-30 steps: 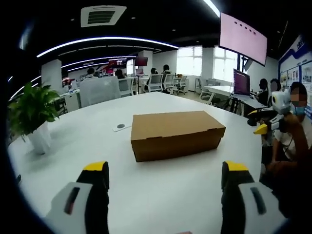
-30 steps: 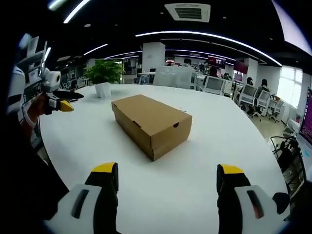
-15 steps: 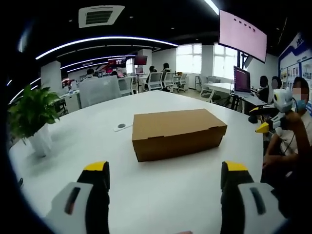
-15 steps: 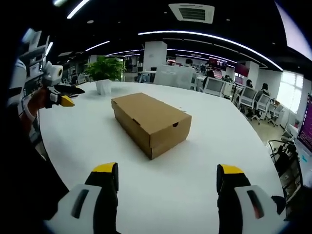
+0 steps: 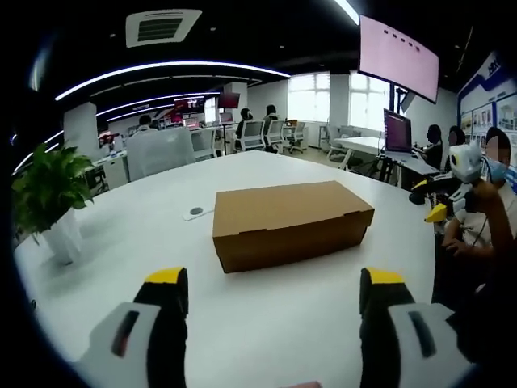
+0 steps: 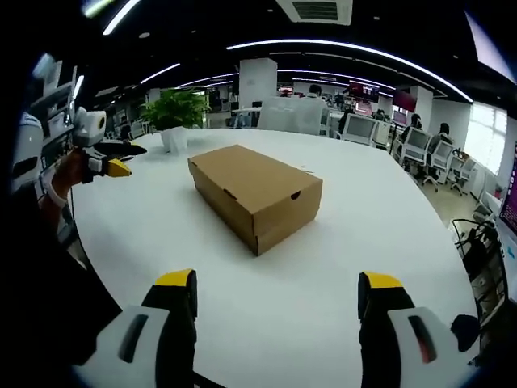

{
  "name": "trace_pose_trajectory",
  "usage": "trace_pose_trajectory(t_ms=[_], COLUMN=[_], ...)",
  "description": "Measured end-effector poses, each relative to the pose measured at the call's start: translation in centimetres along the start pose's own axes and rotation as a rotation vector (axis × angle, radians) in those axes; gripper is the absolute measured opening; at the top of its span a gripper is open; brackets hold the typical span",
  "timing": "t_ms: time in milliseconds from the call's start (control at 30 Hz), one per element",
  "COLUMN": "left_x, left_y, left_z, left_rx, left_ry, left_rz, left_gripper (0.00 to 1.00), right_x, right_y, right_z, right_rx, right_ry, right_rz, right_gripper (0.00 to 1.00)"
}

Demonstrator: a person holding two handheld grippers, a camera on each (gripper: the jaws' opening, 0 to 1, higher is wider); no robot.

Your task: Operate the shoe box by opening the lid, removing the specified soft item, and placing it in the target area until the item is outside and the box remains undamaged.

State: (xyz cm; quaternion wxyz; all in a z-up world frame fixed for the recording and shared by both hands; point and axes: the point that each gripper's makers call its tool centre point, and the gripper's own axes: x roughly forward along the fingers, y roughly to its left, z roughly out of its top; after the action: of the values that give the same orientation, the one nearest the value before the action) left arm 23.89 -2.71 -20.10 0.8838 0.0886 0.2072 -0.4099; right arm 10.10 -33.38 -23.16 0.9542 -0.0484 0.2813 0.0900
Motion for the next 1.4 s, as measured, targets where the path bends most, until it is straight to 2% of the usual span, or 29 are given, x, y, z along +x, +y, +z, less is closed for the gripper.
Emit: trace_pose_trajectory(t_ms=[267,333,667,800,833,967,1233,1333,1400], left_x=[0.7,0.9,1.5,1.5,1.4,1.5,2.0,2.0,2.1], left_y=[-0.5,-0.6,-1.5,-2.6,-2.5,-2.3,-3.0,-3.0,-3.0], left_z=[0.1,0.1,-0.8,0.0,0.1,0.6,0.5,0.5,0.3], left_rx=[0.024,0.030,0.034,-0.057,-0.055,-0.027,-0.044,-0.040,-0.036], left_ry=[0.007,0.007,0.041,-0.008,-0.014,-0.024,-0.023,-0.020,-0.011], left_rz=[-0.010,-0.013,-0.042,-0.109,-0.112,-0.085,-0.109,-0.103,-0.099], left_gripper=[0.93,0.96,0.99,0.99,0.99,0.99,0.99,0.99,0.99], right_x=[0.9,1.2,2.1,2.6,2.6,2.6,3.1,3.3,3.4], right_y=[0.1,0.3,0.0,-0.4,-0.5,-0.6,-0.7,-1.0,-1.3], right_z=[0.3,0.4,0.9,0.9,0.9,1.0,0.8,0.7,0.3], right_rx=[-0.017,-0.025,0.002,0.046,0.047,0.060,0.059,0.029,-0.003], right_ry=[-0.017,-0.021,-0.036,-0.057,-0.056,-0.065,-0.079,-0.073,-0.046], right_rz=[-0.007,0.000,0.013,0.015,0.015,0.018,0.019,0.010,-0.009], right_gripper=[0.81,0.81,0.81,0.84,0.84,0.84,0.84,0.83,0.82])
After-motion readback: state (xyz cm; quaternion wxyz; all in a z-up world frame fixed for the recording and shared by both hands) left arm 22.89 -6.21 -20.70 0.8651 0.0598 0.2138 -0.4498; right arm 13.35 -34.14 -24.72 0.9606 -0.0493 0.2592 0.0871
